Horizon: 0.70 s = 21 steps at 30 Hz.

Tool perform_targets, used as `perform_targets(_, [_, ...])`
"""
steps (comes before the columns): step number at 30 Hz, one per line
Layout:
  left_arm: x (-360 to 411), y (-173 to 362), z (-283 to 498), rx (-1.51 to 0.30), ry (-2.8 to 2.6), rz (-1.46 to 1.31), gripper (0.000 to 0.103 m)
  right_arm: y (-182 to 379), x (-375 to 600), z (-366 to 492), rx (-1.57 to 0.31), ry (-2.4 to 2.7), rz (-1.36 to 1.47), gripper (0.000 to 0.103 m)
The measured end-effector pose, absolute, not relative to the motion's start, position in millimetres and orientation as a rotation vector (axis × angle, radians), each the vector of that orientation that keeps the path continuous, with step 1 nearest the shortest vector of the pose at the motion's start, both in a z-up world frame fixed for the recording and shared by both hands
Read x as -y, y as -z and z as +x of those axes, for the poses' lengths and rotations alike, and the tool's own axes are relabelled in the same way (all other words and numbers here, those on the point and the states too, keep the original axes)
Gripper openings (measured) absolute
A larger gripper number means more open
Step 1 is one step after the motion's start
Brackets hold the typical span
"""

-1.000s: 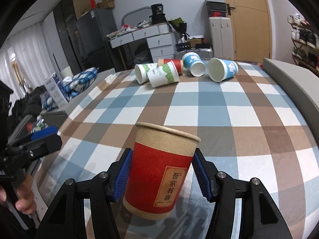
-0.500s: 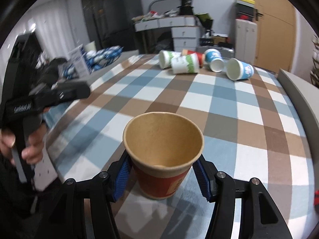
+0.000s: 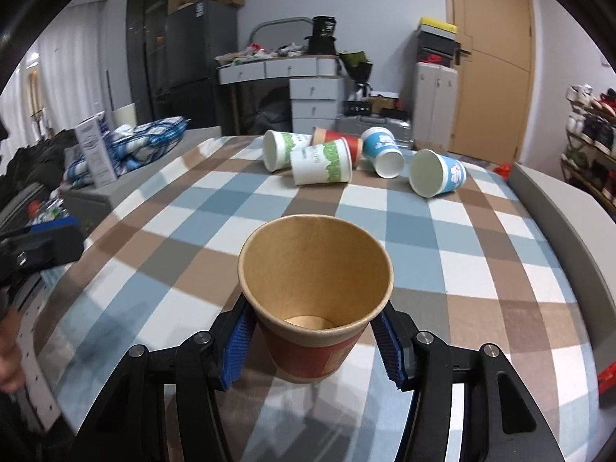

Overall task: Flip cup upright
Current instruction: 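Rotate the right gripper to turn the red cup opening up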

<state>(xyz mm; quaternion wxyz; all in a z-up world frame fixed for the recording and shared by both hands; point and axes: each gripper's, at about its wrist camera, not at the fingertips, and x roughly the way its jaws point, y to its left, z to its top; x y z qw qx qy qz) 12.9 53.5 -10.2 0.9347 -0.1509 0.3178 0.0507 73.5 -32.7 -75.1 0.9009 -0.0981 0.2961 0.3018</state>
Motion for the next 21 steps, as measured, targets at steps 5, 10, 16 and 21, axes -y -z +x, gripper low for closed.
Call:
perform_targets(5, [-52,13,14,-0.66,-0.099,-0.306,0.101,81,27,74,-0.618,-0.612,-0.23,0.059])
perform_targets(10, [-48,14,15,-0.665,-0.089,-0.294,0.101,81,31,72,-0.636,-0.644,-0.225,0.064])
perform_targets(16, [-43,12,14,-0.662,-0.068,-0.277,0.101,63,59,59,-0.59,-0.697,-0.149,0.099])
perform_targets(21, [-30,5,11,-0.642,-0.036,-0.232,0.101,46,95,44,-0.531,-0.737,-0.055,0.103])
